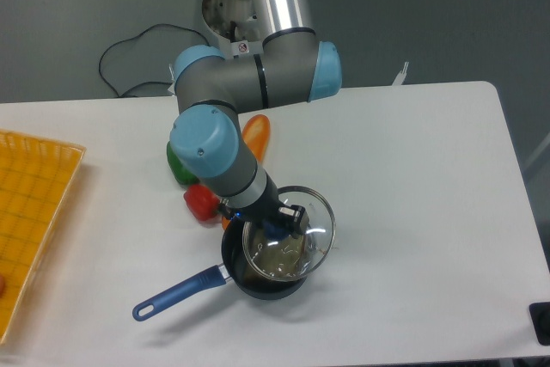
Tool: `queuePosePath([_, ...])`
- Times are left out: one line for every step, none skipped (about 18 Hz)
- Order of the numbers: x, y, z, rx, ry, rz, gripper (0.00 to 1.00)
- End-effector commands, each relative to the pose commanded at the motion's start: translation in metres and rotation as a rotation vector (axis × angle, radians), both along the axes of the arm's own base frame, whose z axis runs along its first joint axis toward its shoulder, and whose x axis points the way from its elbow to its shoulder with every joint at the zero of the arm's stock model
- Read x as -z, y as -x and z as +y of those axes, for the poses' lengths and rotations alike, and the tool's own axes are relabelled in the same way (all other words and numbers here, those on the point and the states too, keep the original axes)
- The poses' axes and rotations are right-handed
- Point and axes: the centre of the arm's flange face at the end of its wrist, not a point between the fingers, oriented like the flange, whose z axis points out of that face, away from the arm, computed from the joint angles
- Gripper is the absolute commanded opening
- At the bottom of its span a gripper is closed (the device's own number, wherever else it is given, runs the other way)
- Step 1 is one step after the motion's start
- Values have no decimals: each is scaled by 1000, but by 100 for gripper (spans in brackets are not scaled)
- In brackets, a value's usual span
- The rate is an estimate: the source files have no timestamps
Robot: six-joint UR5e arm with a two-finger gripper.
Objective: Close the pot lid
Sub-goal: 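Lower the glass lid onto the rim of the frying pan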
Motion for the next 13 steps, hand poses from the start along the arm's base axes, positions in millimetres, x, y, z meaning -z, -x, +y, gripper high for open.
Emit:
queuePosePath([3, -1, 1, 0, 2, -2, 55])
queuePosePath([3, -2, 2, 3, 1, -1, 55])
queuePosePath([3, -5, 4, 8, 0, 0, 55])
queuePosePath([4, -6, 4, 9, 1, -1, 55])
queuePosePath([5, -7, 5, 8, 1, -1, 55])
queuePosePath([6, -7, 5, 2, 0, -1, 55])
queuePosePath([7, -7, 5, 1, 1, -2, 55])
queuePosePath([8, -8, 6, 2, 0, -1, 55])
queuePosePath([8, -8, 6, 1, -3, 1, 55])
queuePosePath([11, -8, 6, 1, -5, 2, 55])
queuePosePath([11, -8, 6, 1, -5, 2, 55])
queuePosePath([12, -8, 7, 1, -5, 2, 55])
queuePosePath([14, -8, 8, 2, -5, 2, 55])
